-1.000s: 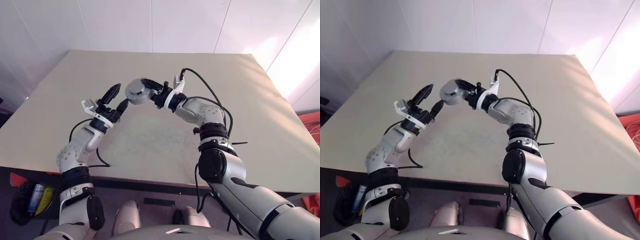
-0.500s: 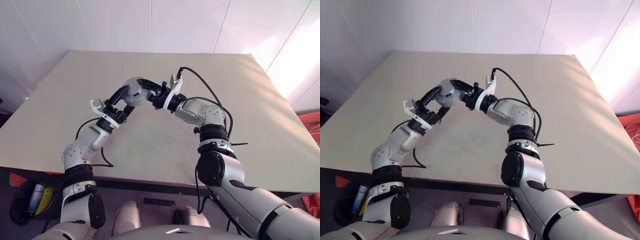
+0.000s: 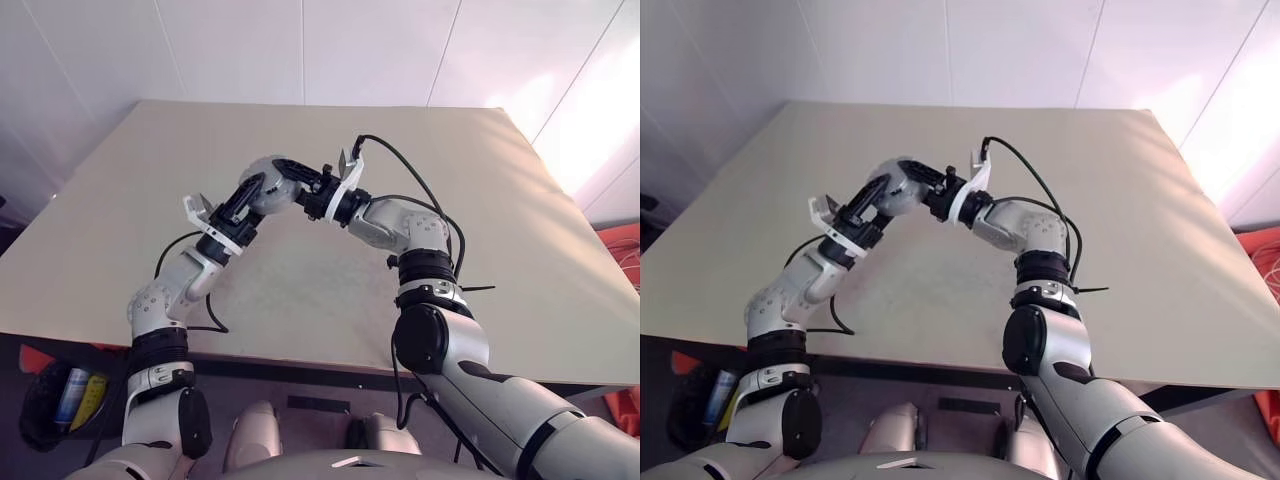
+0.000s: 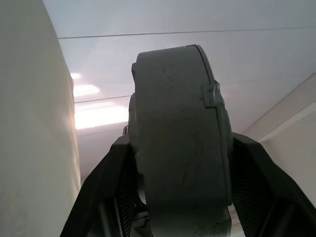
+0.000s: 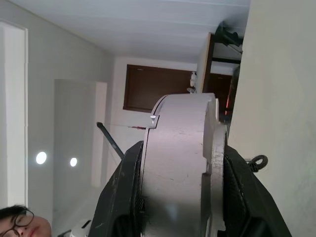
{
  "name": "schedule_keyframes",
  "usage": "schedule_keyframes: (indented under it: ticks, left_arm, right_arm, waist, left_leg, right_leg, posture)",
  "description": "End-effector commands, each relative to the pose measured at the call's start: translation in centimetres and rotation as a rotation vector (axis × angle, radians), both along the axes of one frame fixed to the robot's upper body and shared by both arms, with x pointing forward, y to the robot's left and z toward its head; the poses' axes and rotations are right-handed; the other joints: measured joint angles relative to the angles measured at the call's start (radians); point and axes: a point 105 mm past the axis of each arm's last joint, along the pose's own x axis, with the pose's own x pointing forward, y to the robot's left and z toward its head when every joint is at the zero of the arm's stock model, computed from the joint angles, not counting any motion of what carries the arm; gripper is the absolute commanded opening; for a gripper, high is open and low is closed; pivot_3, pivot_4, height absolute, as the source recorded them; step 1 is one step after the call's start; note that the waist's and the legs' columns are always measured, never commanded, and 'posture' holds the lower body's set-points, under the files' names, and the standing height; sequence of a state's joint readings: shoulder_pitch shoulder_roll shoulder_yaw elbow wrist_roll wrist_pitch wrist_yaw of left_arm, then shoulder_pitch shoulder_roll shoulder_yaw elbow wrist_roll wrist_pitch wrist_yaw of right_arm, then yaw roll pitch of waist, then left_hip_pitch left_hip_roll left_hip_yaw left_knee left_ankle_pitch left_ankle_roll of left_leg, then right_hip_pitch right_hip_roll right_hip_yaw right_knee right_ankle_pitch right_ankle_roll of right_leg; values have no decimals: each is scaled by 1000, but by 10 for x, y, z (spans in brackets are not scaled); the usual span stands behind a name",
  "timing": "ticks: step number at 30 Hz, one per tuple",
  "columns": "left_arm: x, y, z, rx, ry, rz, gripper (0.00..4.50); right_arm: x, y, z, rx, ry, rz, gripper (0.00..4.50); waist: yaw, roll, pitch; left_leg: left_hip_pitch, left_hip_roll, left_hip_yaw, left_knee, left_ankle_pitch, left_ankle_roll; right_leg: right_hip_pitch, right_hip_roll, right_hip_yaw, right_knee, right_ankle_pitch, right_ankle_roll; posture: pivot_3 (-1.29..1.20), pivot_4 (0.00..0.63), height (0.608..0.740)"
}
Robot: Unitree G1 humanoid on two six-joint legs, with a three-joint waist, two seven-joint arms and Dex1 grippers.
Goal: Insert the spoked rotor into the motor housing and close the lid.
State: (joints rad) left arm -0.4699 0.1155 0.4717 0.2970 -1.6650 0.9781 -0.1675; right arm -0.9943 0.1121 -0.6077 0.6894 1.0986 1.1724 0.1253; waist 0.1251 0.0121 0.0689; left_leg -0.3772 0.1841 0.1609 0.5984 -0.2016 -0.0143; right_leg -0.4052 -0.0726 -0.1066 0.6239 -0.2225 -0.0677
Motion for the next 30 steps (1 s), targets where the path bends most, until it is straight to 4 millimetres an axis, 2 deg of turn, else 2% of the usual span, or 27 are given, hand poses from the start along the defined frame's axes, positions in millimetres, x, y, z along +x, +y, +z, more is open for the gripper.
schedule_keyframes:
  ticks: [1,10,14,17,22,24,30]
  left_arm:
    - [-1,5,18,11,-77,22,2221]
    - [2,7,14,8,-49,47,2214]
    - [2,9,14,6,-47,53,2214]
    - [2,10,13,8,-46,57,2214]
    - [4,12,14,21,-51,73,2214]
    - [6,18,13,37,-50,114,2214]
    - [19,73,7,90,-9,393,2179]
  right_arm:
    - [1,-4,22,40,-78,-21,1953]
    - [0,-2,14,-25,-135,-30,1953]
    - [-3,0,18,-46,-197,-34,3210]
    - [8,-4,17,-124,-236,-134,4221]
    - [15,-10,24,-94,-259,-195,4221]
    - [18,-13,22,-109,-255,-217,4221]
    - [31,-30,11,-174,-243,-306,4253]
  waist:
    - [0,0,0]
    - [0,0,0]
    - [0,0,0]
    - [0,0,0]
    - [0,0,0]
    - [0,0,0]
    - [-4,0,0]
  left_leg:
    - [0,0,0,0,0,0]
    - [0,0,0,0,0,0]
    - [0,0,-1,0,0,0]
    - [0,0,-1,0,0,0]
    - [0,-1,-1,0,0,0]
    - [0,-1,-1,0,0,0]
    - [0,-1,-2,0,0,-1]
  right_leg:
    - [0,0,0,0,0,0]
    - [0,0,0,0,0,0]
    - [0,0,0,0,0,0]
    - [0,0,0,0,0,0]
    - [1,0,0,0,0,0]
    - [1,0,0,0,0,1]
    - [1,0,0,0,0,1]
  posture:
    - [0,0,740]
    - [0,0,740]
    - [0,0,740]
    - [0,0,740]
    - [0,0,740]
    - [0,0,740]
    - [0,0,740]
